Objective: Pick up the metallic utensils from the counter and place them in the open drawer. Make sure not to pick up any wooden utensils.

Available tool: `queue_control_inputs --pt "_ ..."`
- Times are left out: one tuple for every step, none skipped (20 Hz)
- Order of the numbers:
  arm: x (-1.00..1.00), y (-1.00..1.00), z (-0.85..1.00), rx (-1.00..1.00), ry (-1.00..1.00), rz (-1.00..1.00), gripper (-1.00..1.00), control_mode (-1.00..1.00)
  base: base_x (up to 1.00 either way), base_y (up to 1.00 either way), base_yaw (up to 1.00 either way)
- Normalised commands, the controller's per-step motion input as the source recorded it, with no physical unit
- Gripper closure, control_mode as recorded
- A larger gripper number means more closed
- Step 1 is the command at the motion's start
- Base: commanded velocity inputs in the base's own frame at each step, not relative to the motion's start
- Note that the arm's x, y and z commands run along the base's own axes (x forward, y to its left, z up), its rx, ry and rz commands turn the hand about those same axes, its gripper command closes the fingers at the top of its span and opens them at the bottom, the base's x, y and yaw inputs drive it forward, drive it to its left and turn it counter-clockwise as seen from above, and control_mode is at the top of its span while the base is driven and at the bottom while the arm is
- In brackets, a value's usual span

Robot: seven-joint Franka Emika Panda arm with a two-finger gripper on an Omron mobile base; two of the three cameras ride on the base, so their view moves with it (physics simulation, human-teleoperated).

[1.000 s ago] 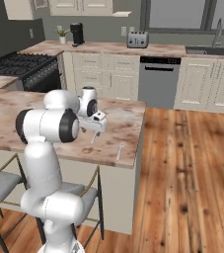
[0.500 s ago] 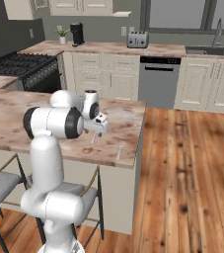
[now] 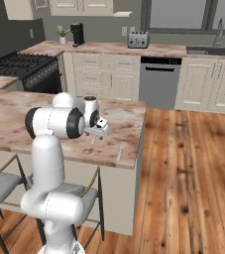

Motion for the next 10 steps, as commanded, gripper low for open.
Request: queue_control_inputs --pt "0.06 0.0 -0.26 0.0 -0.09 0.0 -1.0 -1.0 0.0 0.0 0.0" --pt "0.14 0.0 -0.28 0.0 -0.07 0.0 -1.0 -1.0 0.0 0.0 0.0" --pt "0.16 0.0 -0.25 0.0 -0.07 0.0 -1.0 -1.0 0.0 0.0 0.0" --pt "0.21 0.0 -0.26 0.0 -0.04 0.0 -1.0 -1.0 0.0 0.0 0.0" --pt "0.21 0.0 -0.21 0.0 -0.02 0.0 -1.0 -1.0 0.0 0.0 0.0" --pt "0.19 0.0 -0.21 0.0 -0.01 0.0 -1.0 -1.0 0.0 0.0 0.0" --pt "0.21 0.0 -0.26 0.0 0.0 0.0 -1.0 -1.0 0.0 0.0 0.0" --pt "0.21 0.0 -0.27 0.0 0.0 0.0 -1.0 -1.0 0.0 0.0 0.0" --pt "0.22 0.0 -0.29 0.0 0.0 0.0 -1.0 -1.0 0.0 0.0 0.0" --pt "0.29 0.0 -0.32 0.0 0.0 0.0 -1.0 -1.0 0.0 0.0 0.0"
